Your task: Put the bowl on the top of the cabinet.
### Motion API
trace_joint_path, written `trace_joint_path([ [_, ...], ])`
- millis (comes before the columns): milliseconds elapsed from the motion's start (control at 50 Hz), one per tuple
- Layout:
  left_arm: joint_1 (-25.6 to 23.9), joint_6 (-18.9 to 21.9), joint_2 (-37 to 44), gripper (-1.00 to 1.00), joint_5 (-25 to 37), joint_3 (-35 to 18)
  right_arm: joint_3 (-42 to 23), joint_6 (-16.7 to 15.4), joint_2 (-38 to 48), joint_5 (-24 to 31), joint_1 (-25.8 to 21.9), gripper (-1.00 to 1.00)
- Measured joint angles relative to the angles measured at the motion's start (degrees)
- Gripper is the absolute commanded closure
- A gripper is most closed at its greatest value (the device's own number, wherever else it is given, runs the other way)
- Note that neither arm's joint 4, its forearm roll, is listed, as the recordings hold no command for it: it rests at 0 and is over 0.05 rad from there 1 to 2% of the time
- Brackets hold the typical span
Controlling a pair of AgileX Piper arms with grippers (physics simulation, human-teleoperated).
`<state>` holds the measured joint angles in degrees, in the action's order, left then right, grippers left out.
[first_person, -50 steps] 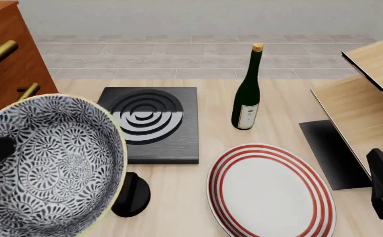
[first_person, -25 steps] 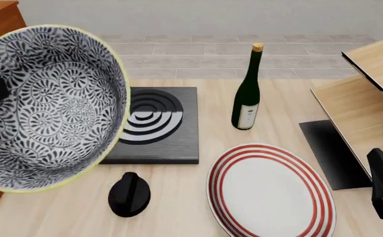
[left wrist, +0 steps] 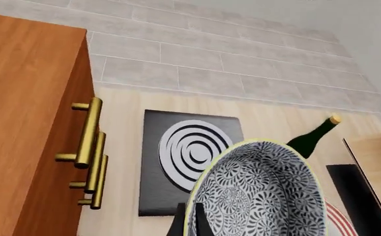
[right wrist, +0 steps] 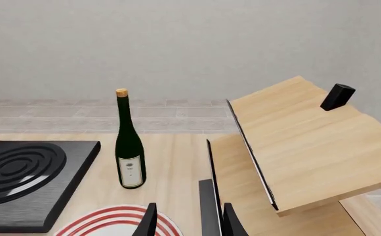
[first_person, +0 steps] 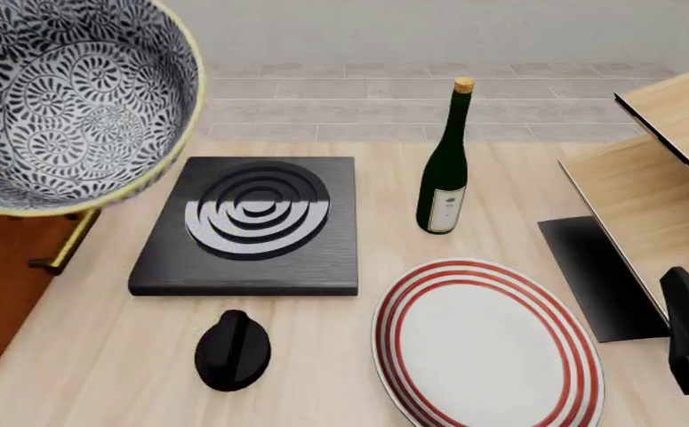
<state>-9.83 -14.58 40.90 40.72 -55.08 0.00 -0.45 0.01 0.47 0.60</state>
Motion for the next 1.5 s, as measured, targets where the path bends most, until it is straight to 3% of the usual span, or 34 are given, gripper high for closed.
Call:
trace_joint_path([
  [740,-1.0,-9.1,9.7,1.00,7.3,-11.9,0.0,-0.4,0.0,0.0,0.0,-1.00],
  [1080,-0.5,-9.9,14.5,1.00,12.7,-18.6,0.0,-0.2,0.0,-0.1,0.0,-1.00],
  [1500,2.5,-11.9,20.5,1.00,16.6,-22.8,0.0,-0.1,0.0,-0.2,0.1,-1.00],
])
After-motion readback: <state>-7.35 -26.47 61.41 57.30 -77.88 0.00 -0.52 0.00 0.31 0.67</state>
